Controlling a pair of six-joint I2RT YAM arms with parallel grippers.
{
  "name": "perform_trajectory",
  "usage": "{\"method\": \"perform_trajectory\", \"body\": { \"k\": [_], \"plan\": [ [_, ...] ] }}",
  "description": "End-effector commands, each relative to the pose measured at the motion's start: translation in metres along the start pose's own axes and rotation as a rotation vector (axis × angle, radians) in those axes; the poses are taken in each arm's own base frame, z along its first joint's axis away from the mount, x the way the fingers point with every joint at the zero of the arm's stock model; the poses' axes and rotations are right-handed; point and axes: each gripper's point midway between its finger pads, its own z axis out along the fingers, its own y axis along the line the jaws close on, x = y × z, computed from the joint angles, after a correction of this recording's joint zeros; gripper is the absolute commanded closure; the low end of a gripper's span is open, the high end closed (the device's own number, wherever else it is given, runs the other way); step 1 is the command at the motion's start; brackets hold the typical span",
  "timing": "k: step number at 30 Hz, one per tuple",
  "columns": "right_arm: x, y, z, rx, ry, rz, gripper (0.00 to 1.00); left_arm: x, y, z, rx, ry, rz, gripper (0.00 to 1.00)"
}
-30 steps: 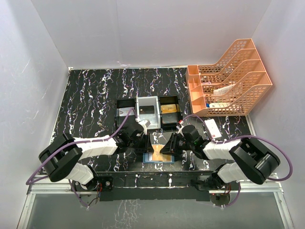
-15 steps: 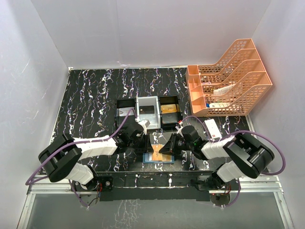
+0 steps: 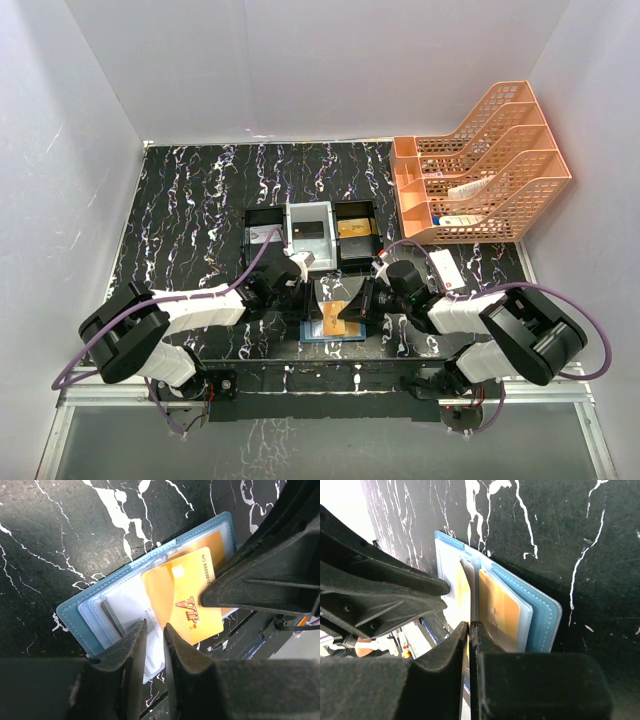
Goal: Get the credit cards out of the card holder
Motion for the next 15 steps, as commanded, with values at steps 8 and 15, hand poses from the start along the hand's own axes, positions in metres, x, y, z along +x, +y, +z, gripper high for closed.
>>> {"method": "perform_trajectory", "body": {
  "k": [8, 15],
  "plan": [
    [-0.003, -0.001, 0.006, -0.015, 0.003, 0.004, 0.96, -0.01, -0.039, -0.016, 0.142, 0.012, 0.069, 0.69],
    [-0.004, 0.001, 0.007, -0.024, -0.004, 0.008, 0.94, 0.016, -0.007, -0.002, 0.018, 0.106, -0.017, 0.81]
  ]
}}
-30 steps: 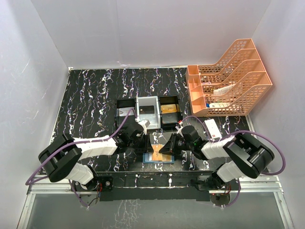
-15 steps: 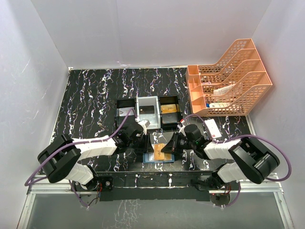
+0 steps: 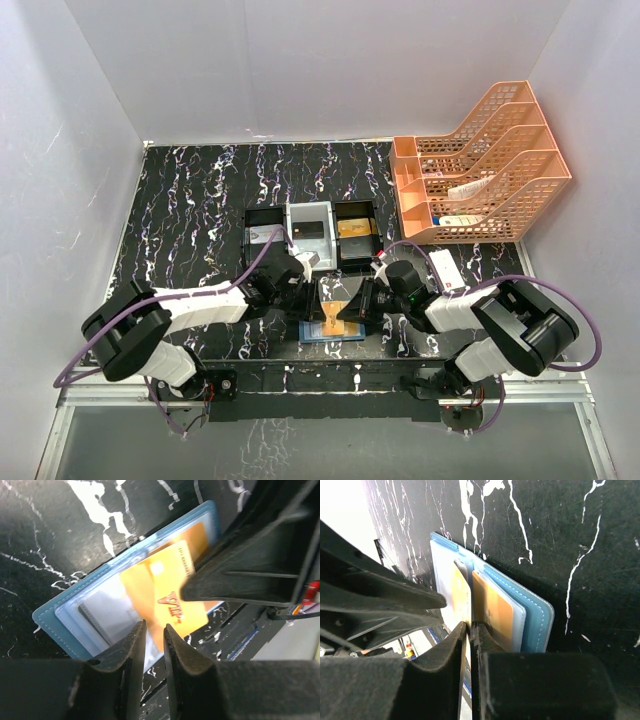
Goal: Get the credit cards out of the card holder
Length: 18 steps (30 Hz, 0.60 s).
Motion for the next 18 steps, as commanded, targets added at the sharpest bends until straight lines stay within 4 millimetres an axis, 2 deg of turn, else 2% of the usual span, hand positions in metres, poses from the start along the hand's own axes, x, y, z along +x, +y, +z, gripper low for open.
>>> {"method": "perform_trajectory", "body": {
  "k": [1, 5, 11, 18],
  "plan": [
    [-0.006, 0.006, 0.001, -0.024, -0.026, -0.009, 0.93, 0.021, 0.016, 0.004, -0.064, 0.077, -0.054, 0.82],
    [-0.005, 0.008, -0.001, -0.044, -0.03, -0.009, 0.84, 0.034, 0.033, 0.005, -0.136, 0.12, -0.08, 0.88],
    [-0.002, 0.011, -0.003, -0.075, -0.032, 0.0, 0.75, 0.036, 0.037, 0.004, -0.158, 0.123, -0.077, 0.9],
    [0.004, 0.011, -0.001, -0.104, -0.043, 0.026, 0.77, 0.034, 0.035, 0.006, -0.151, 0.121, -0.079, 0.9]
  ]
}}
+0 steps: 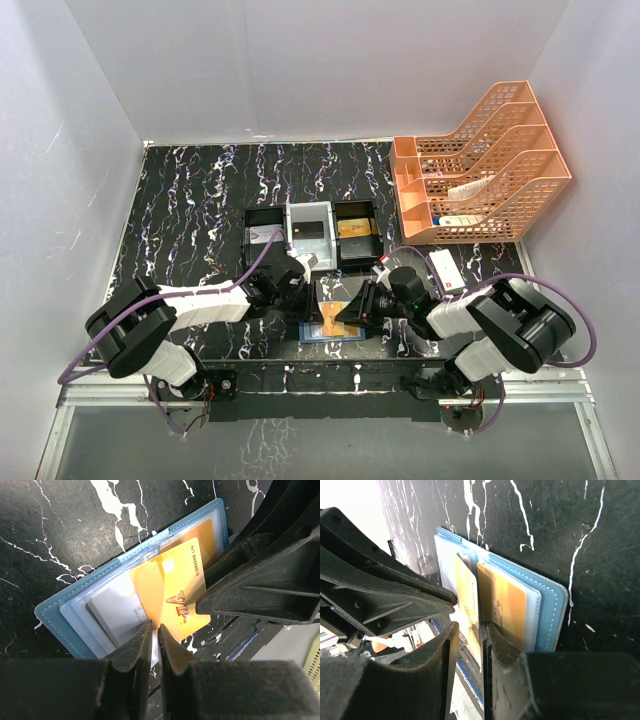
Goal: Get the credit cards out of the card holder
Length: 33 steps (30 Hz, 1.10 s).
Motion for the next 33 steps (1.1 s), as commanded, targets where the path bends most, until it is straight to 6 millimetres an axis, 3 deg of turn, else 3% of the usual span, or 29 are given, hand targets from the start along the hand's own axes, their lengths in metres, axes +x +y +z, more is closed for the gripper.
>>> {"method": "perform_trajectory", "body": {
  "k": [1, 8, 21, 33],
  "plan": [
    [-0.001, 0.011, 0.001, -0.069, -0.036, 0.006, 0.77, 0.019, 0.024, 0.001, -0.099, 0.07, -0.01, 0.9],
    [-0.002, 0.013, 0.006, -0.085, -0.069, 0.023, 0.8, 0.02, 0.023, 0.001, -0.095, 0.069, -0.01, 0.91],
    [-0.007, 0.006, 0.007, -0.034, -0.098, 0.019, 1.0, 0.017, 0.025, -0.001, -0.104, 0.051, 0.001, 0.92],
    [-0.017, 0.009, -0.003, 0.046, -0.096, -0.112, 1.0, 0.011, 0.035, -0.006, -0.156, 0.006, 0.014, 0.93]
  ]
}}
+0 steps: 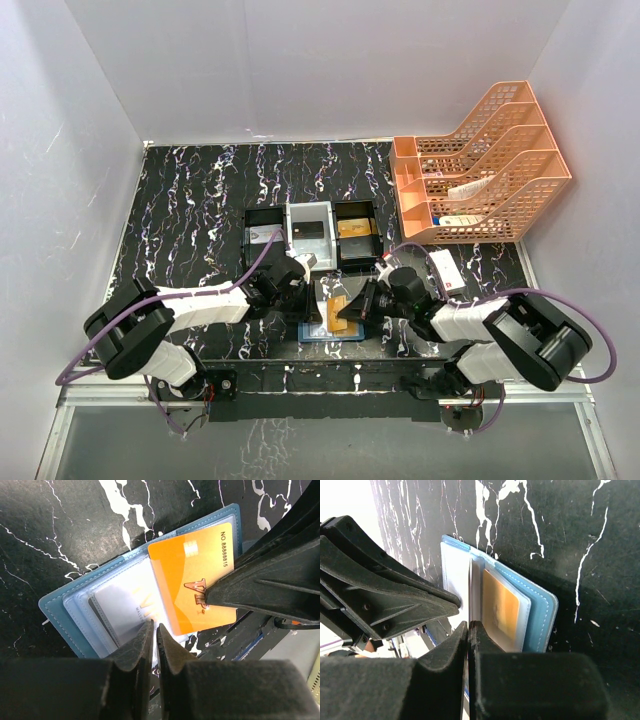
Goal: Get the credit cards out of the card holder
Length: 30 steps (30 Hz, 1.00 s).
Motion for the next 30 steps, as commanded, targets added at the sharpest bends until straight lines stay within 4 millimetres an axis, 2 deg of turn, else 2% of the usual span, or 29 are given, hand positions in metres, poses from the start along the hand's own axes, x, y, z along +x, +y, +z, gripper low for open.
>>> {"method": "perform_trajectory", "body": {
  "k": [1, 9, 10, 13, 16, 18, 21, 22, 26, 30],
  "plan": [
    [-0.009, 0.006, 0.001, 0.017, -0.005, -0.074, 1.0, 0.015, 0.031, -0.004, -0.124, 0.03, 0.015, 0.93],
    [-0.005, 0.015, 0.007, -0.02, 0.05, -0.072, 1.0, 0.012, 0.027, -0.003, -0.11, 0.026, 0.024, 0.93],
    [-0.005, 0.015, 0.008, -0.02, 0.052, -0.064, 0.99, 0.012, 0.026, -0.003, -0.106, 0.029, 0.025, 0.93],
    [-0.006, 0.012, 0.011, -0.009, 0.049, -0.047, 0.86, 0.013, 0.026, -0.003, -0.106, 0.035, 0.026, 0.94],
    [-0.007, 0.011, 0.014, -0.006, 0.051, -0.032, 0.84, 0.015, 0.027, -0.002, -0.106, 0.039, 0.023, 0.93],
    [-0.007, 0.01, 0.016, -0.003, 0.054, -0.024, 0.86, 0.015, 0.026, -0.001, -0.101, 0.042, 0.022, 0.93],
    [-0.008, 0.007, 0.016, 0.014, 0.045, -0.018, 0.99, 0.015, 0.027, -0.002, -0.105, 0.041, 0.023, 0.94],
    [-0.01, 0.006, 0.015, 0.026, 0.036, -0.023, 1.0, 0.015, 0.028, -0.002, -0.111, 0.039, 0.023, 0.93],
    [-0.021, -0.006, 0.003, 0.11, -0.005, -0.064, 1.0, 0.014, 0.035, -0.006, -0.148, 0.025, 0.021, 0.94],
    [-0.035, -0.013, -0.02, 0.174, -0.051, -0.139, 1.0, 0.012, 0.047, -0.01, -0.216, 0.011, 0.031, 0.94]
  ]
}}
